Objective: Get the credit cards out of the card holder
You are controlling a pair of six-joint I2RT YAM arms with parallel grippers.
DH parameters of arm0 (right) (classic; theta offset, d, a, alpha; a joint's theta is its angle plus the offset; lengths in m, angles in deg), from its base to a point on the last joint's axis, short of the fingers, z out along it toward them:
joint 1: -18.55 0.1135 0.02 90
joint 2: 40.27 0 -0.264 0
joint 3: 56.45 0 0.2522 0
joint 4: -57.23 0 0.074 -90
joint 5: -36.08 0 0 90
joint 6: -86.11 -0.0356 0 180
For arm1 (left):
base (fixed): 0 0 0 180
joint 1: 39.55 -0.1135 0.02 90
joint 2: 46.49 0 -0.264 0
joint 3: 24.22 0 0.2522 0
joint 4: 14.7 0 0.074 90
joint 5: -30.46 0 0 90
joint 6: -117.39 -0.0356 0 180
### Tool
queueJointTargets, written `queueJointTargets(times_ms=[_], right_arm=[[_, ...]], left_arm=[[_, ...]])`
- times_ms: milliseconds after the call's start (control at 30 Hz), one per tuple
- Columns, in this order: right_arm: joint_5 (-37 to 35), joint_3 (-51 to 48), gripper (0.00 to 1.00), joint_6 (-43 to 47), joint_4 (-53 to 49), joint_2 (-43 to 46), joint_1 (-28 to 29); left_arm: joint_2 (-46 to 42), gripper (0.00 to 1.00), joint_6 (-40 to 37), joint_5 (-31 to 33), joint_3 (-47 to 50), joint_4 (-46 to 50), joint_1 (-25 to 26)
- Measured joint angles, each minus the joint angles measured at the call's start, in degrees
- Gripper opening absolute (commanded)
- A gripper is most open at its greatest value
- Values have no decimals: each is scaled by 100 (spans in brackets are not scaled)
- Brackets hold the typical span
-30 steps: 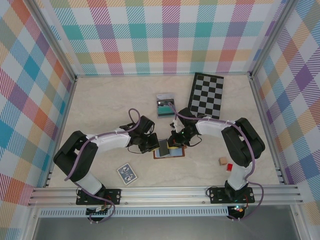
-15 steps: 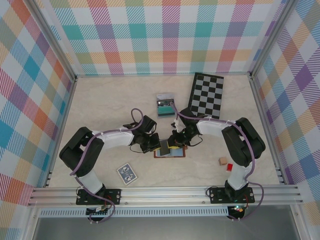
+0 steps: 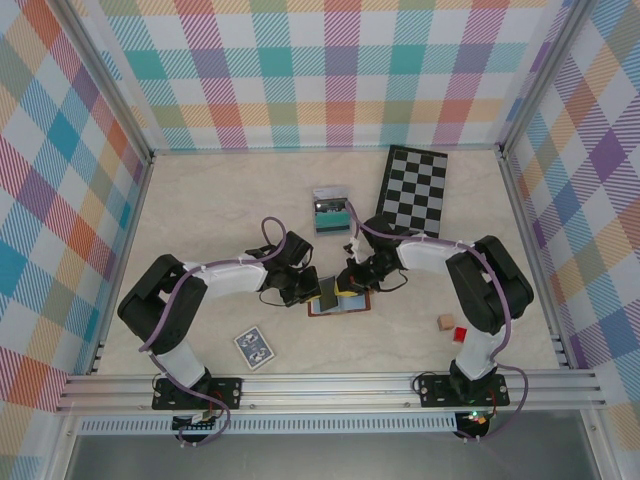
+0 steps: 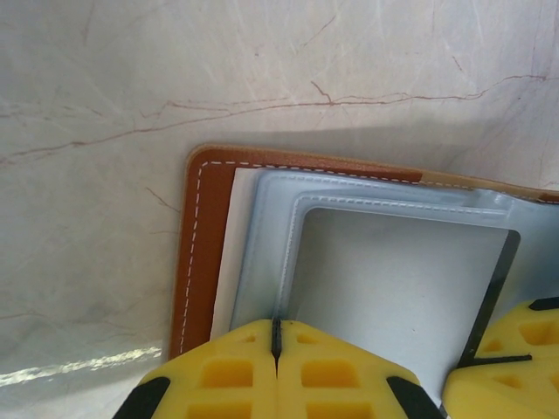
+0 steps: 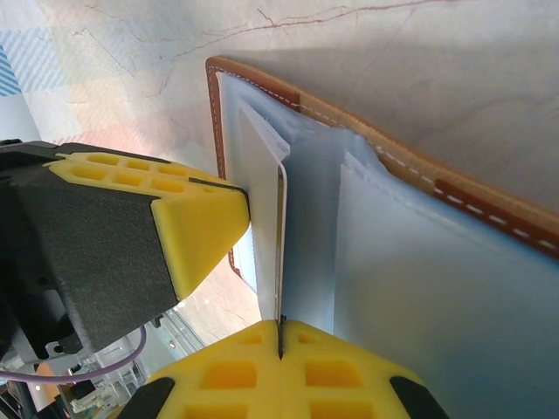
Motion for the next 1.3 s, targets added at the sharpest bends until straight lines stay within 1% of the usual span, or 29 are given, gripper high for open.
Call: queueJointTargets(times_ms=[333, 700, 900, 1300], right_arm=[[4, -219, 3, 181, -48, 120, -350], [83, -225, 3, 308, -63, 136, -374], [278, -225, 3, 306, -46, 136, -393], [455, -225, 3, 238, 0, 72, -393]], left_arm=[[-20, 0, 0, 39, 37, -15, 0], [-92, 0, 2, 63, 66, 33, 0], [-160, 0, 9, -92, -15, -195, 9], [251, 0, 44, -227, -162, -544, 74]])
